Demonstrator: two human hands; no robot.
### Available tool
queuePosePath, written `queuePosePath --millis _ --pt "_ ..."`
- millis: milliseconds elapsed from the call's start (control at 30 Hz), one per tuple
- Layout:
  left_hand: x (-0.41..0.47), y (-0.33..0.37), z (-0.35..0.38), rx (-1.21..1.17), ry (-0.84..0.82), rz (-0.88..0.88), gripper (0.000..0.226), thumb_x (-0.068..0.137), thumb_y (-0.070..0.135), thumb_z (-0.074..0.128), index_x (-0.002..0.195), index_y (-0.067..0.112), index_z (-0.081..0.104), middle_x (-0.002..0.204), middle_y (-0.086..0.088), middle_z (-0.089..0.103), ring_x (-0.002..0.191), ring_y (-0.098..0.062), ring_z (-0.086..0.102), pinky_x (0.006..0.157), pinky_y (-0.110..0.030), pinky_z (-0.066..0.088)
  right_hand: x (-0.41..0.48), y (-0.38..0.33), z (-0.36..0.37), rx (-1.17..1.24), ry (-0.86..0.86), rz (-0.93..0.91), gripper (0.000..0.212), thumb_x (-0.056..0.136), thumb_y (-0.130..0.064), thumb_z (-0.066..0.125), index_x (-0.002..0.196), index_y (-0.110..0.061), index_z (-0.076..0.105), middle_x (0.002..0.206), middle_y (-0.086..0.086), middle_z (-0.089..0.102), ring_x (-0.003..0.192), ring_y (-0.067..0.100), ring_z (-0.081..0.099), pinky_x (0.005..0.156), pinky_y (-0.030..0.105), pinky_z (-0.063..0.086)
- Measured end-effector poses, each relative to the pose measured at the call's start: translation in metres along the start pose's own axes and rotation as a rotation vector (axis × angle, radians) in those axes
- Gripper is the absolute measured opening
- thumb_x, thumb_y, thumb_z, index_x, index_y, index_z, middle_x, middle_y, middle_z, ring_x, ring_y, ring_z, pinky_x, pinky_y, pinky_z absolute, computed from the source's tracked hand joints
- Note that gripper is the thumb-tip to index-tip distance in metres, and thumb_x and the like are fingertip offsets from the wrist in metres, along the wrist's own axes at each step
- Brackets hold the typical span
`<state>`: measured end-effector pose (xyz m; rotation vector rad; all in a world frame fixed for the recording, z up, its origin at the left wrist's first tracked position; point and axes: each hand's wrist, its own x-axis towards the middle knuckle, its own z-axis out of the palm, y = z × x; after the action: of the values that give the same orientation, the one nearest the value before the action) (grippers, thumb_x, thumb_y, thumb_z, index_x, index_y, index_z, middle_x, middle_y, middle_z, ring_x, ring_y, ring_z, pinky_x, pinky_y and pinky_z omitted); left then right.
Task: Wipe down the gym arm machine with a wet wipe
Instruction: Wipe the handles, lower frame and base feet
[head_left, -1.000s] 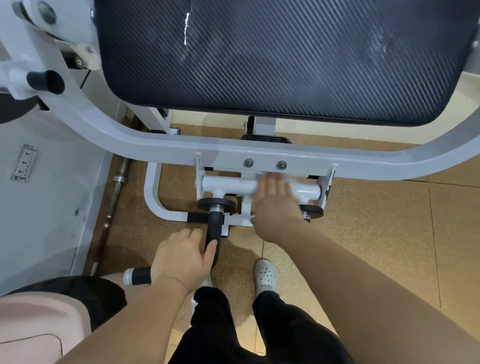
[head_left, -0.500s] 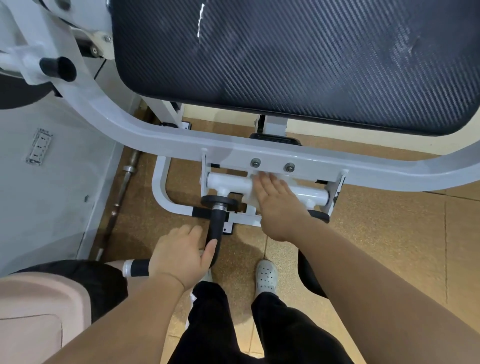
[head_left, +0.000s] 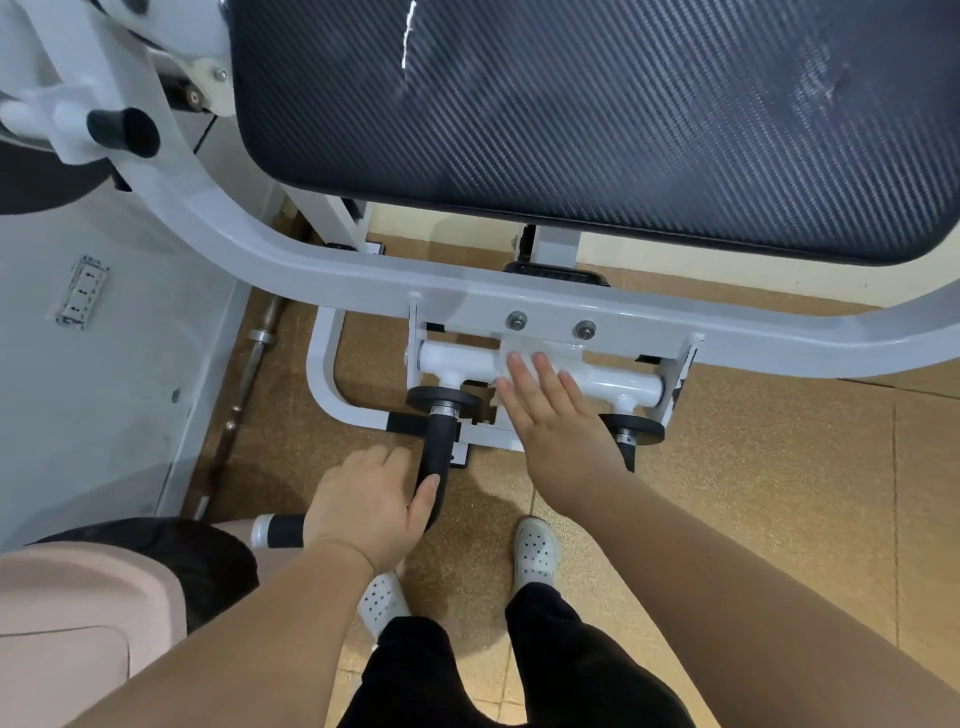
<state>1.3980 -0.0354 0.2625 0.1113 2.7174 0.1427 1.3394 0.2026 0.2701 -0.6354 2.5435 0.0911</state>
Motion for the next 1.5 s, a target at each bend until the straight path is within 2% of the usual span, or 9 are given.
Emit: queuePosePath --millis 267,433,567,633,733,867,1133,1333,1500 --pt "-0.004 -0.001 -0.007 -0.060 0.057 0.052 0.061 0.094 0.061 0.018 0.114 0.021 0.061 0.100 0.000 0.062 0.094 -0.024 0.058 0.075 -0.040 0.049 -0.007 -0.005 -0.003 0.133 0.111 0.205 0.076 0.099 0.004 0.032 0.160 -0.003 -0.013 0.169 0.016 -0.017 0.158 0.029 -0.010 0.124 0.034 -0.006" --pt "-0.019 -0.018 -0.012 -0.291 0.241 0.161 0.045 0.095 0.043 0.041 0.114 0.011 0.066 0.103 -0.007 0.065 0.091 -0.029 0.060 0.077 -0.041 0.048 -0.024 -0.027 -0.018 0.450 0.271 0.197 0.068 0.102 -0.015 0.057 0.162 -0.010 0.024 0.169 0.008 0.023 0.152 0.024 0.032 0.120 0.030 0.028" --pt "-0.052 -0.045 -0.018 -0.191 0.292 0.086 0.042 0.093 0.045 0.047 0.115 0.014 0.066 0.103 -0.003 0.065 0.095 -0.027 0.059 0.083 -0.044 0.048 -0.058 -0.085 -0.014 0.480 0.580 0.055 0.065 0.085 -0.013 0.081 0.144 -0.004 0.056 0.142 0.012 0.062 0.122 0.026 0.065 0.102 0.032 0.050" --pt "-0.067 -0.059 -0.018 -0.147 0.268 0.028 0.045 0.093 0.049 0.046 0.118 0.017 0.065 0.107 -0.002 0.065 0.102 -0.026 0.059 0.089 -0.046 0.047 -0.072 -0.116 -0.007 0.554 0.500 -0.031 0.062 0.095 -0.027 0.071 0.149 -0.007 0.051 0.152 0.006 0.053 0.138 0.020 0.053 0.115 0.035 0.042" --pt "-0.082 -0.074 -0.011 -0.113 0.152 -0.028 0.057 0.094 0.057 0.040 0.136 0.021 0.054 0.131 -0.001 0.056 0.130 -0.026 0.047 0.114 -0.053 0.034 -0.073 -0.148 0.010 0.580 0.183 -0.072 0.085 0.100 -0.068 0.028 0.162 -0.010 0.018 0.171 0.005 0.007 0.159 0.019 0.004 0.129 0.038 0.014" --pt "-0.086 -0.083 -0.004 -0.129 -0.015 -0.016 0.083 0.092 0.059 0.051 0.159 0.022 0.019 0.164 -0.003 0.020 0.155 -0.030 0.006 0.123 -0.059 0.005 -0.039 -0.161 0.013 0.470 -0.036 0.068 0.103 0.089 -0.082 0.011 0.160 -0.011 -0.014 0.163 0.006 -0.037 0.148 0.024 -0.039 0.125 0.040 -0.014" --pt "-0.080 -0.078 -0.014 -0.082 -0.186 -0.047 0.094 0.091 0.056 0.053 0.160 0.024 -0.002 0.167 -0.005 -0.014 0.154 -0.034 -0.015 0.122 -0.062 -0.006 -0.009 -0.152 0.008 0.595 0.023 0.161 0.098 0.098 -0.075 0.026 0.162 -0.013 -0.015 0.163 0.000 -0.037 0.147 0.022 -0.040 0.127 0.042 -0.010" --pt "-0.079 -0.077 -0.019 -0.044 -0.245 -0.043 0.099 0.092 0.061 0.052 0.160 0.024 -0.010 0.166 -0.005 -0.024 0.152 -0.035 -0.021 0.121 -0.062 -0.010 -0.062 -0.186 0.031 0.529 0.025 0.106 0.110 0.083 -0.090 0.000 0.157 -0.014 -0.026 0.161 0.001 -0.042 0.145 0.017 -0.044 0.123 0.036 -0.016" --pt "-0.076 -0.081 -0.021 -0.006 -0.293 -0.015 0.100 0.092 0.061 0.051 0.160 0.024 -0.012 0.166 -0.004 -0.025 0.153 -0.035 -0.020 0.121 -0.063 -0.008 -0.025 -0.165 0.020 0.630 0.052 0.174 0.101 0.093 -0.080 0.021 0.160 -0.016 -0.020 0.164 0.001 -0.037 0.147 0.021 -0.040 0.127 0.041 -0.012"
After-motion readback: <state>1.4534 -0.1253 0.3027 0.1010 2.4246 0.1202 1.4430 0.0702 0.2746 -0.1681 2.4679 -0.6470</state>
